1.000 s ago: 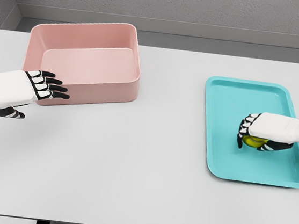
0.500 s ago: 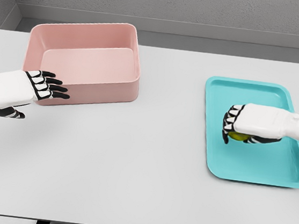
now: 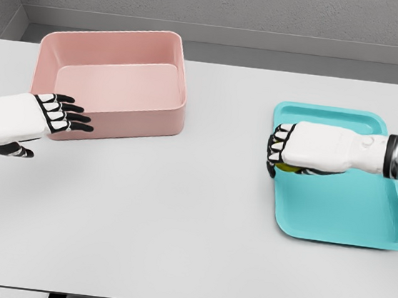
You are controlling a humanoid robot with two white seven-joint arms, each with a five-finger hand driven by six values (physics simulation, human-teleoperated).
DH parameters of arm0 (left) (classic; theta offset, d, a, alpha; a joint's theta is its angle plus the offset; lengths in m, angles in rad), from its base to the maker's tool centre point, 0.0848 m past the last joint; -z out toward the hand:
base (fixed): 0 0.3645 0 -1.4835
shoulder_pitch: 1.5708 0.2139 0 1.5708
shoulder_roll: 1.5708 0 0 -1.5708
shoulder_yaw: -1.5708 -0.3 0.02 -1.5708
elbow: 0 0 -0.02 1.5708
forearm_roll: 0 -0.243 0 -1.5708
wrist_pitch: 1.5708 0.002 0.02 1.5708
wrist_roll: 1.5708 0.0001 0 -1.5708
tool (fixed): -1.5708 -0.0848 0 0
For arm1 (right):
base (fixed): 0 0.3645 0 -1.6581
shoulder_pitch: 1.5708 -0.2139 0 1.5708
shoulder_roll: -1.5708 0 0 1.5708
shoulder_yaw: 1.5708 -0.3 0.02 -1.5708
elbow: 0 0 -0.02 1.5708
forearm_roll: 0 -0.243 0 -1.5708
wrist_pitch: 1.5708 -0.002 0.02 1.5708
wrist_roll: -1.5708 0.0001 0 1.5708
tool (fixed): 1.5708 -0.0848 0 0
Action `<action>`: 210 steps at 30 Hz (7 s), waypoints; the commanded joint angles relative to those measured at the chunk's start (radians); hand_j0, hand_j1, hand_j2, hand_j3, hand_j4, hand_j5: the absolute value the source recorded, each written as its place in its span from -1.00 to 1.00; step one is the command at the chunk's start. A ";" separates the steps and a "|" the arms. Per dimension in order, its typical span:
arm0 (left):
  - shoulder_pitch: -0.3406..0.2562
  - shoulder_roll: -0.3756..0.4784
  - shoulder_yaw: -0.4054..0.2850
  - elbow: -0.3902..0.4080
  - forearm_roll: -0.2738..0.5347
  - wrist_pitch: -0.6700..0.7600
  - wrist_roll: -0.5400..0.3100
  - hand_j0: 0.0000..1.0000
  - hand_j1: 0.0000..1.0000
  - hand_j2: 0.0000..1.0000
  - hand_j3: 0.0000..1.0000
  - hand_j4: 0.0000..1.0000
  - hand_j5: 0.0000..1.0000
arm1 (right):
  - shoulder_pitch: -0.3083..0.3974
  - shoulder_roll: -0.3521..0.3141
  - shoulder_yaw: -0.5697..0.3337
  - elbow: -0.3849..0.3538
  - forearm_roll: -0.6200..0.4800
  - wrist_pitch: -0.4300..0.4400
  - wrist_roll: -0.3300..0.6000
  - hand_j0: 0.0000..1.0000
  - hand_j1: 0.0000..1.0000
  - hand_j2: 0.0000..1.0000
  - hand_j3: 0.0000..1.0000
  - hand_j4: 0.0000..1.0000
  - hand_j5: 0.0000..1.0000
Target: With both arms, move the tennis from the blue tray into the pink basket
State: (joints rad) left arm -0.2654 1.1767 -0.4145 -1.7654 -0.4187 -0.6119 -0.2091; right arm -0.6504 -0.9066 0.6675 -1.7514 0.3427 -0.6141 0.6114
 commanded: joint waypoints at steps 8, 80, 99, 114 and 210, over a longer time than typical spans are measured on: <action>0.000 0.001 0.000 -0.003 0.006 0.001 0.000 1.00 1.00 1.00 1.00 1.00 1.00 | -0.032 0.138 0.032 -0.008 0.044 0.003 -0.001 -0.08 -0.08 -0.08 -0.08 -0.08 -0.08; -0.031 -0.221 -0.040 -0.034 -0.140 0.001 -0.058 1.00 1.00 1.00 1.00 1.00 1.00 | 0.624 0.248 -0.852 0.006 -0.188 0.003 -0.001 1.00 1.00 1.00 1.00 1.00 1.00; -0.428 -0.480 -0.471 0.073 -0.203 0.001 -0.062 1.00 1.00 1.00 1.00 1.00 1.00 | 0.624 0.272 -0.868 0.009 -0.200 0.003 -0.001 1.00 1.00 1.00 1.00 1.00 1.00; -0.563 -0.597 -0.598 0.227 -0.154 0.001 -0.061 1.00 1.00 1.00 1.00 1.00 1.00 | 0.624 0.272 -0.868 0.010 -0.199 0.003 -0.001 1.00 1.00 1.00 1.00 1.00 1.00; -0.828 -0.677 -0.771 0.474 -0.011 0.001 -0.128 0.12 0.12 0.12 0.12 0.12 0.12 | 0.629 0.270 -0.873 0.035 -0.199 0.003 -0.001 1.00 1.00 1.00 1.00 1.00 1.00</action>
State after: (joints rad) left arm -1.0968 0.4960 -1.1868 -1.2918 -0.4412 -0.6126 -0.3374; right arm -0.0215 -0.6355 -0.2055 -1.7159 0.1518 -0.6139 0.6114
